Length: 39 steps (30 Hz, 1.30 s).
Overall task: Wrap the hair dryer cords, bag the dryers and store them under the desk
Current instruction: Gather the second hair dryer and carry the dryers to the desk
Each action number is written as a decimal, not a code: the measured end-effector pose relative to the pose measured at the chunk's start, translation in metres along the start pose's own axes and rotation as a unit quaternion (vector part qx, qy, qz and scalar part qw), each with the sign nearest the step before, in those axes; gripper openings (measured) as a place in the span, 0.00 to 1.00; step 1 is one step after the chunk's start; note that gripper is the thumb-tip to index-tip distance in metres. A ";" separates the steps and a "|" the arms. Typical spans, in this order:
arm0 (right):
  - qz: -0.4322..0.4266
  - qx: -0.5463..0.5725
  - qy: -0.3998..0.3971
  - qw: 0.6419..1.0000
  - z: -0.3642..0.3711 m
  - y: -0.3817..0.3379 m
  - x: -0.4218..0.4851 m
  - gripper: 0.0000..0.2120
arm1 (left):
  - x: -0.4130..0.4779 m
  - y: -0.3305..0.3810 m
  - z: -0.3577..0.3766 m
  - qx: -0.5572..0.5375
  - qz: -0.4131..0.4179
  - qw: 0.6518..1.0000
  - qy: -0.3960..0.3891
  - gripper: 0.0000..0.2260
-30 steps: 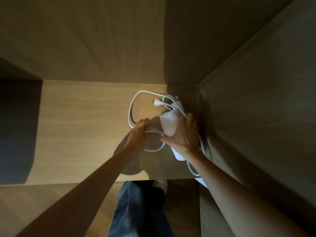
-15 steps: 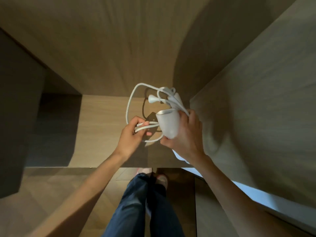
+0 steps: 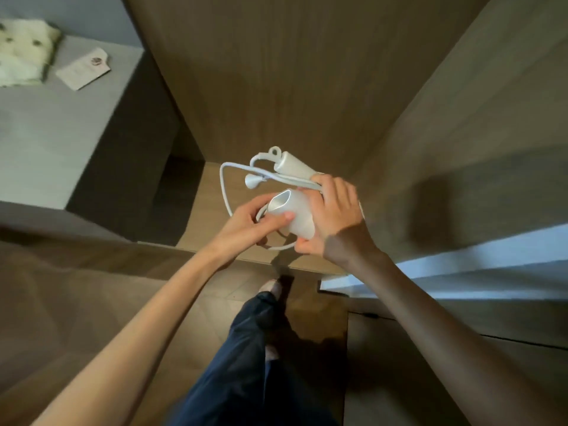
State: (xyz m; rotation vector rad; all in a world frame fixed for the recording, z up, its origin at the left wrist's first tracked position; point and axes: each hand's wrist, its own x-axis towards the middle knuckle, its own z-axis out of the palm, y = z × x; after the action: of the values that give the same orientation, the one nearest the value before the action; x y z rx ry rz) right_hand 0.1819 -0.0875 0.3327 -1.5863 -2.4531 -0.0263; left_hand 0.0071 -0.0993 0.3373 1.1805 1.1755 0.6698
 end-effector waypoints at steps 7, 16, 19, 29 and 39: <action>-0.100 0.021 -0.025 0.994 -0.043 -0.042 -0.041 0.38 | -0.089 -0.008 0.009 0.029 0.074 0.991 0.106 0.08; -0.174 0.039 -0.028 0.984 -0.092 -0.112 -0.021 0.39 | -0.157 0.020 -0.031 0.044 0.095 0.976 0.191 0.09; -0.200 0.038 -0.017 0.979 -0.101 -0.143 0.000 0.39 | -0.174 0.026 -0.060 0.036 0.108 0.968 0.222 0.06; -0.309 0.036 -0.002 0.950 -0.092 -0.309 0.104 0.39 | -0.236 0.015 -0.233 0.059 0.151 0.933 0.322 0.11; -0.333 0.058 -0.007 0.941 -0.065 -0.563 0.231 0.42 | -0.331 -0.003 -0.491 0.073 0.132 0.914 0.376 0.05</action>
State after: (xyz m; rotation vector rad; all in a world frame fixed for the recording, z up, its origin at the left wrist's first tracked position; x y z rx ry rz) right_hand -0.4054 -0.1236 0.4990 -0.6518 -2.8139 0.0212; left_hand -0.5550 -0.2271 0.4726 1.2565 1.7400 1.3396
